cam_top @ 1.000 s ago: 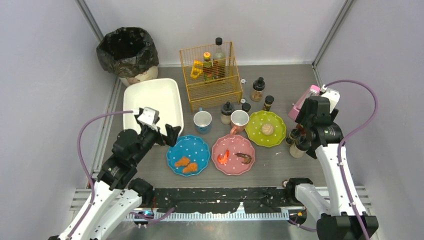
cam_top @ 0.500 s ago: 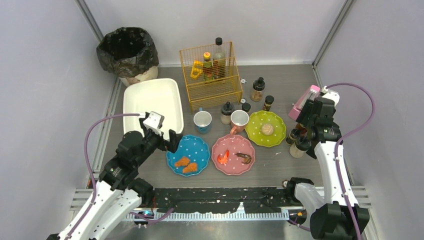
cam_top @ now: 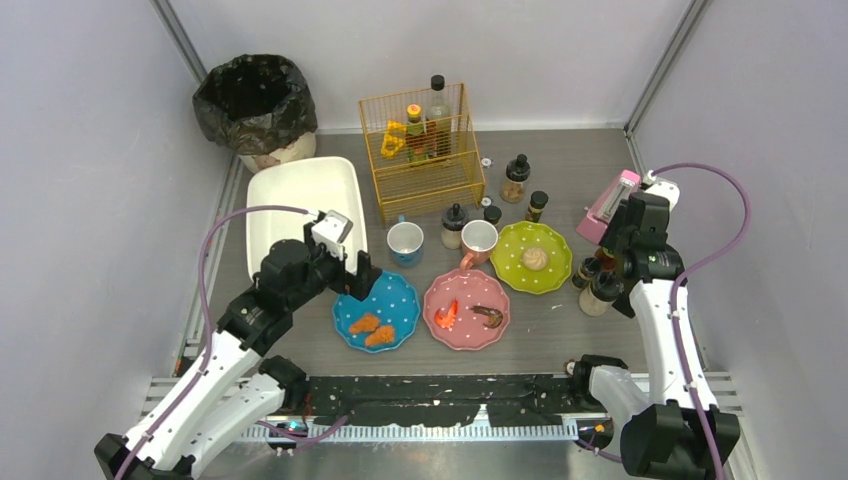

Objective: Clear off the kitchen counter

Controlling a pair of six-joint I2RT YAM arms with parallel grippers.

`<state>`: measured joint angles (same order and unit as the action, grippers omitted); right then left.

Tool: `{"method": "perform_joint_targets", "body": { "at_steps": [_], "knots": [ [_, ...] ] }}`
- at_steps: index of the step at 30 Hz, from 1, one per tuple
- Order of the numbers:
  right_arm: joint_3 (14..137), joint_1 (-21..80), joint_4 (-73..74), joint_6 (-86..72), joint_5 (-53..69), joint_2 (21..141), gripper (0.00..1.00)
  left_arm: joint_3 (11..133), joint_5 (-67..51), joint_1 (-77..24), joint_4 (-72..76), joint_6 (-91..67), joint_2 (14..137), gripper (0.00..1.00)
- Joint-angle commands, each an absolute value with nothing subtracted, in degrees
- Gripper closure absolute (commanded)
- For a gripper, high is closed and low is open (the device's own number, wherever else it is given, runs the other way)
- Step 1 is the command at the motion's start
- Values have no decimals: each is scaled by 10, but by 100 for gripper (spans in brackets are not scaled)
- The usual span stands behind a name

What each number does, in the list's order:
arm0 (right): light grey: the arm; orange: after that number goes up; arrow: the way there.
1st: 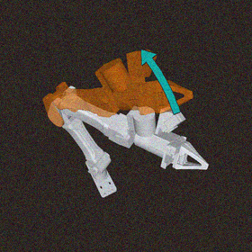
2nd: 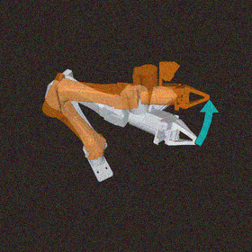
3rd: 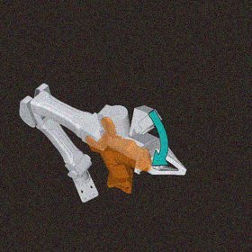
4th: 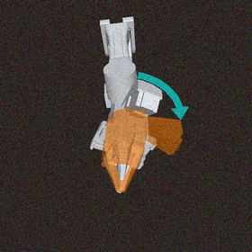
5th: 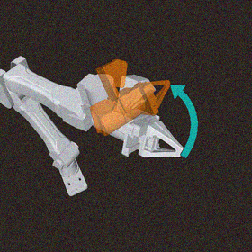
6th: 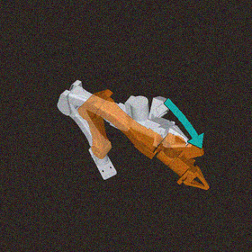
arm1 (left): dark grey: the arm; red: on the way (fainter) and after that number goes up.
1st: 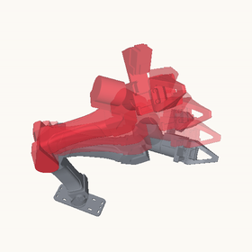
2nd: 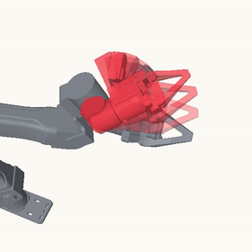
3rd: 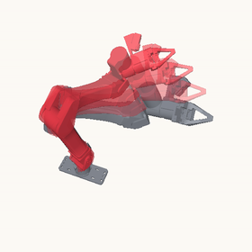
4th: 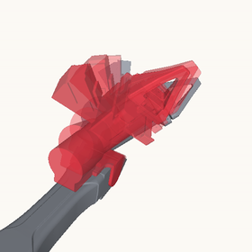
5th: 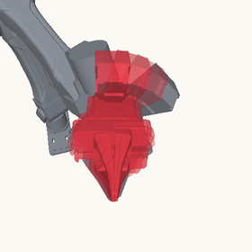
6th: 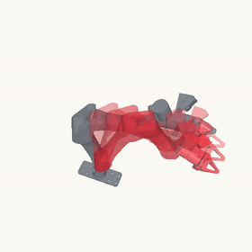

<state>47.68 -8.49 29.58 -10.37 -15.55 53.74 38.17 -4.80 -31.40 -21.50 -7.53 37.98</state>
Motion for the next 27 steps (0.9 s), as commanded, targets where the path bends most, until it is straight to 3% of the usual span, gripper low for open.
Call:
{"method": "perform_joint_targets", "body": {
  "at_steps": [1,17,27],
  "knots": [
    [536,-88,286,-91,-173,515,94,416,-95,-319,-165,-73,392,0],
    [777,-49,385,-46,-68,523,95,478,-181,-345,-108,-41,439,0],
    [905,44,481,-22,33,551,95,513,-226,-390,33,-28,506,7]
  ]
}}
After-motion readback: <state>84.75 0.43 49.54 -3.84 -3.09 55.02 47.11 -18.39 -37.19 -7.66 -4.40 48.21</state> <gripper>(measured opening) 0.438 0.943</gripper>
